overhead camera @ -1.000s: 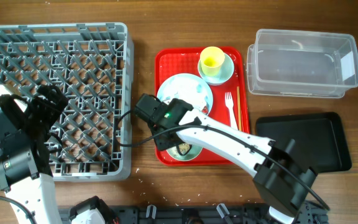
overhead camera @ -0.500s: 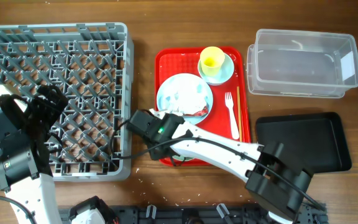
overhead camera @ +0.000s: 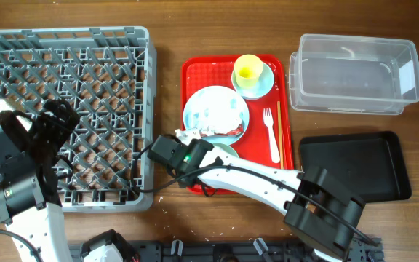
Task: Sort waste into correct bins and load items into the dishwasher rack
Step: 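Reach the right gripper to the mint bowl and grasp its rim, then carry the mint bowl to the black tray and tip out the rice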
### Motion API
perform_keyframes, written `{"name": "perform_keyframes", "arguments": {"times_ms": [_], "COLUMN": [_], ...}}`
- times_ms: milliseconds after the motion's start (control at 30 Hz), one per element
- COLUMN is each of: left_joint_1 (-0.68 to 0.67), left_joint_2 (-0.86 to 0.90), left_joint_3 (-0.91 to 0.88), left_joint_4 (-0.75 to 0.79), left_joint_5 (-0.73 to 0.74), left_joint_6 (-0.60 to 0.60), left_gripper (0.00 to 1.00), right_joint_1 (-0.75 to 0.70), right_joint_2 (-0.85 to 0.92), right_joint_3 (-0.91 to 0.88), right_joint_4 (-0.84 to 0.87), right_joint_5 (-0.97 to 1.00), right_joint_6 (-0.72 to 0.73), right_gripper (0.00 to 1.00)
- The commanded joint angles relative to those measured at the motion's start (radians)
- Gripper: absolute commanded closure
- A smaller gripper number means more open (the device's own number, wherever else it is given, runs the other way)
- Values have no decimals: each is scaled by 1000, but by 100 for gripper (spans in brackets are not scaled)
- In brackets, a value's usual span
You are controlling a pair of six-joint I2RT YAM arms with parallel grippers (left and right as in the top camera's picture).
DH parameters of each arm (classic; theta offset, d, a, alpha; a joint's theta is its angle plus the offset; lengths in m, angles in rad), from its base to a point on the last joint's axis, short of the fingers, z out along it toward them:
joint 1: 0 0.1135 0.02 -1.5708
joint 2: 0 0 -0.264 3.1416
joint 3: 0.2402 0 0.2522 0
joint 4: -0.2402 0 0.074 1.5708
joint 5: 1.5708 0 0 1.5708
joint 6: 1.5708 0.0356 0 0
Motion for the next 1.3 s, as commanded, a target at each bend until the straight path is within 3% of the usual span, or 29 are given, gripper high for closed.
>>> {"name": "perform_keyframes", "arguments": {"times_ms": [0, 300, 433, 600, 700, 833, 1033, 1267], "left_joint_1": [5, 5, 5, 5, 5, 5, 5, 5], "left_joint_2": [0, 0, 0, 0, 0, 0, 0, 0], "left_joint_3": [13, 13, 13, 13, 13, 13, 13, 13], "left_joint_4": [3, 3, 3, 3, 3, 3, 3, 3], "left_joint_5": [-6, -6, -6, -6, -6, -6, -6, -6], "left_joint_6": [-9, -10, -10, -10, -9, -9, -10, -10], "left_gripper": [0, 0, 0, 0, 0, 0, 0, 0], "right_joint_1": [3, 2, 0, -59, -201, -498, -943, -1240], "right_joint_2": [17, 17, 16, 6, -87, -384, -670, -687], "right_joint_3": [-40, -50, 6, 47, 61, 61, 53, -101], "right_joint_4": [8, -32, -93, -235, -323, -425, -454, -405], "right_joint_5": [69, 133, 174, 218, 218, 137, -138, -230], "right_joint_6": [-18, -50, -59, 114, 205, 195, -125, -306], "right_gripper": [77, 95, 96, 96, 96, 96, 96, 96]}}
